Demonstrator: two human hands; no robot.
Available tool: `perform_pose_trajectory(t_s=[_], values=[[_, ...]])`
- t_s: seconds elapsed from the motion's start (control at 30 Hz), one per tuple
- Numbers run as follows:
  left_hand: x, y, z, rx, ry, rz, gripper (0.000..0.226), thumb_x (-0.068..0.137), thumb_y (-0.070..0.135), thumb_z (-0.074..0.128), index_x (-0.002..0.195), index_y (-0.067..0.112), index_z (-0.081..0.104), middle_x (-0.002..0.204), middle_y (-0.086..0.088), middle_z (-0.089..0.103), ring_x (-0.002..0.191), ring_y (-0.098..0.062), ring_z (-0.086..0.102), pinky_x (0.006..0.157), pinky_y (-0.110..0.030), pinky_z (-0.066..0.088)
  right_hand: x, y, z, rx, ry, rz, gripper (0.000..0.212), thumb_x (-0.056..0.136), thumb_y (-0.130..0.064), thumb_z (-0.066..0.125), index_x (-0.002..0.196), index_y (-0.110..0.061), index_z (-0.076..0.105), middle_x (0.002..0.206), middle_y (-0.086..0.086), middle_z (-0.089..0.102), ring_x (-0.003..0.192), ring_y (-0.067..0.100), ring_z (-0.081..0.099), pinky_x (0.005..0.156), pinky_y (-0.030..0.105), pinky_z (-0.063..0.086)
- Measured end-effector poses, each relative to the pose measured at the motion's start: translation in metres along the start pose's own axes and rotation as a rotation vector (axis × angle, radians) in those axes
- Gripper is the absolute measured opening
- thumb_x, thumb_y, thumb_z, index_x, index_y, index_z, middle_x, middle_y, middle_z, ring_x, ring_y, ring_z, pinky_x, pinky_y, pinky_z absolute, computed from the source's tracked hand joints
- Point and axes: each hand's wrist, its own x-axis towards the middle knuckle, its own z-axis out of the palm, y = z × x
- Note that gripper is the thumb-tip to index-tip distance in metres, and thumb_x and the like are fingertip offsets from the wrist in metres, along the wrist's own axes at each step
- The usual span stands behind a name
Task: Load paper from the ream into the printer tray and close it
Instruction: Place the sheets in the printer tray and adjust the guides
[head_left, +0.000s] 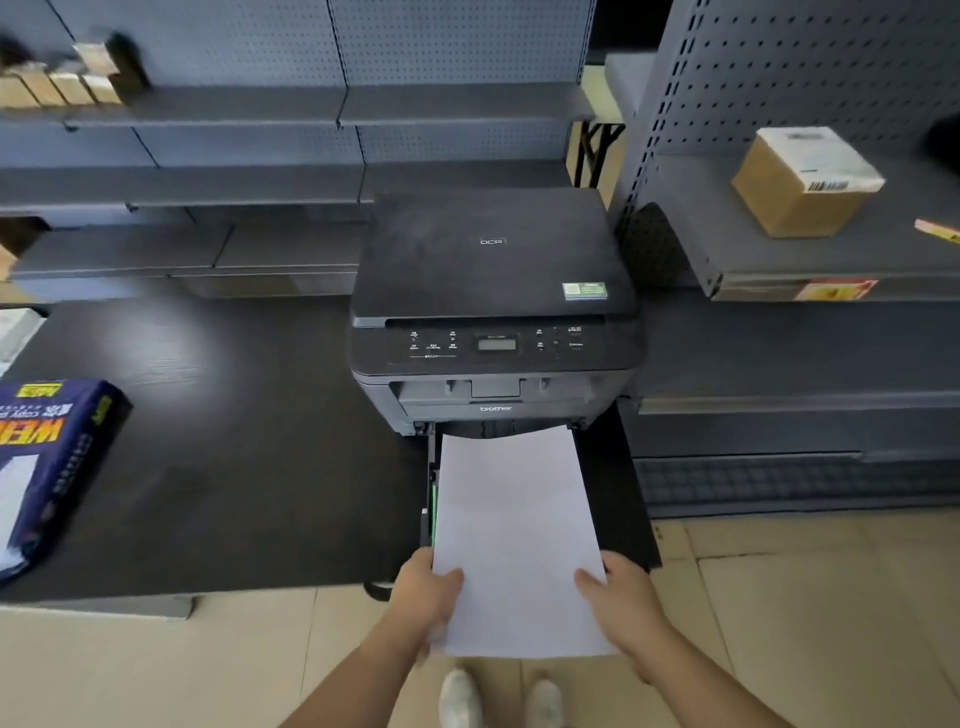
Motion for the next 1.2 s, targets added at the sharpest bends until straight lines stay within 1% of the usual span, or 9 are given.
perform_pose_trajectory(t_s=[0.17,0.3,0.4,0.57,0.7,0.8,1.0,1.1,1.2], values=[[0.014,0.009,0.000,-0.077,-0.042,-0.034,0.030,0.078,0.016,0.052,0.104,0.011,0.065,0.100,-0.007,0.073,0.089,-0.025,0.071,0.081,-0.046,0.061,0.021,-0.014,0.001,-0.024,-0.027,0.021,0.012,0.096,-0.016,0.053,0.105,-0.018,0.062,0.094,-0.005,0.065,0.082,0.012,0.061,0.061,0.027,0.046],[0.024,0.017,0.003,-0.107,-0.051,-0.053,0.026,0.084,0.013,0.051,0.106,0.009,0.064,0.102,-0.008,0.072,0.091,-0.026,0.071,0.080,-0.044,0.061,0.038,-0.018,-0.001,-0.065,-0.042,0.020,0.014,0.094,-0.019,0.055,0.106,-0.017,0.062,0.098,-0.001,0.067,0.084,0.017,0.062,0.070,0.033,0.052],[0.032,0.021,0.005,-0.113,-0.041,-0.058,0.026,0.083,0.017,0.052,0.106,0.012,0.064,0.102,-0.008,0.072,0.090,-0.027,0.071,0.081,-0.047,0.062,0.049,-0.022,-0.001,-0.066,-0.055,0.010,0.016,0.094,-0.018,0.055,0.107,-0.016,0.063,0.098,0.000,0.067,0.084,0.016,0.062,0.067,0.031,0.051],[0.044,0.031,0.007,-0.120,-0.008,-0.057,0.022,0.090,0.013,0.050,0.108,0.012,0.061,0.104,-0.006,0.070,0.090,-0.024,0.069,0.068,-0.034,0.059,0.066,-0.027,0.003,-0.018,-0.067,0.009,0.013,0.095,-0.016,0.054,0.105,-0.019,0.061,0.096,-0.003,0.065,0.081,0.013,0.061,0.058,0.026,0.046],[0.055,0.039,0.010,-0.137,0.025,-0.051,0.017,0.093,0.010,0.051,0.108,0.013,0.058,0.102,-0.003,0.068,0.085,-0.018,0.067,0.061,-0.028,0.055,0.081,-0.029,0.007,0.036,-0.038,0.017,0.011,0.093,-0.015,0.057,0.102,-0.019,0.061,0.100,0.001,0.068,0.082,0.015,0.063,0.066,0.030,0.052],[0.064,0.044,0.013,-0.146,0.052,-0.031,0.015,0.094,0.009,0.050,0.107,0.014,0.055,0.095,0.002,0.066,0.077,-0.013,0.065,0.055,-0.025,0.052,0.093,-0.031,0.011,0.045,-0.032,0.002,0.017,0.094,-0.016,0.057,0.111,-0.015,0.062,0.103,0.001,0.067,0.086,0.015,0.063,0.068,0.030,0.050],[0.086,0.047,0.017,-0.135,0.070,-0.019,0.016,0.095,0.009,0.050,0.108,0.015,0.055,0.102,-0.001,0.067,0.083,-0.019,0.065,0.068,-0.033,0.056,0.113,-0.036,0.022,0.046,0.006,-0.022,0.027,0.098,-0.016,0.056,0.124,-0.011,0.060,0.111,0.003,0.065,0.098,0.022,0.061,0.077,0.031,0.051],[0.093,0.044,0.020,-0.148,0.081,-0.016,0.018,0.095,0.009,0.053,0.110,0.019,0.052,0.094,0.006,0.065,0.078,-0.013,0.064,0.059,-0.027,0.051,0.120,-0.033,0.027,0.011,0.026,-0.023,0.030,0.097,-0.017,0.057,0.126,-0.009,0.059,0.118,0.008,0.067,0.106,0.026,0.063,0.089,0.038,0.052],[0.095,0.041,0.023,-0.167,0.084,-0.037,0.026,0.094,0.014,0.058,0.116,0.021,0.048,0.094,0.008,0.063,0.080,-0.011,0.064,0.057,-0.024,0.048,0.123,-0.027,0.030,0.002,0.024,0.002,0.037,0.098,-0.026,0.056,0.131,-0.009,0.056,0.123,0.007,0.065,0.110,0.025,0.061,0.092,0.037,0.051]])
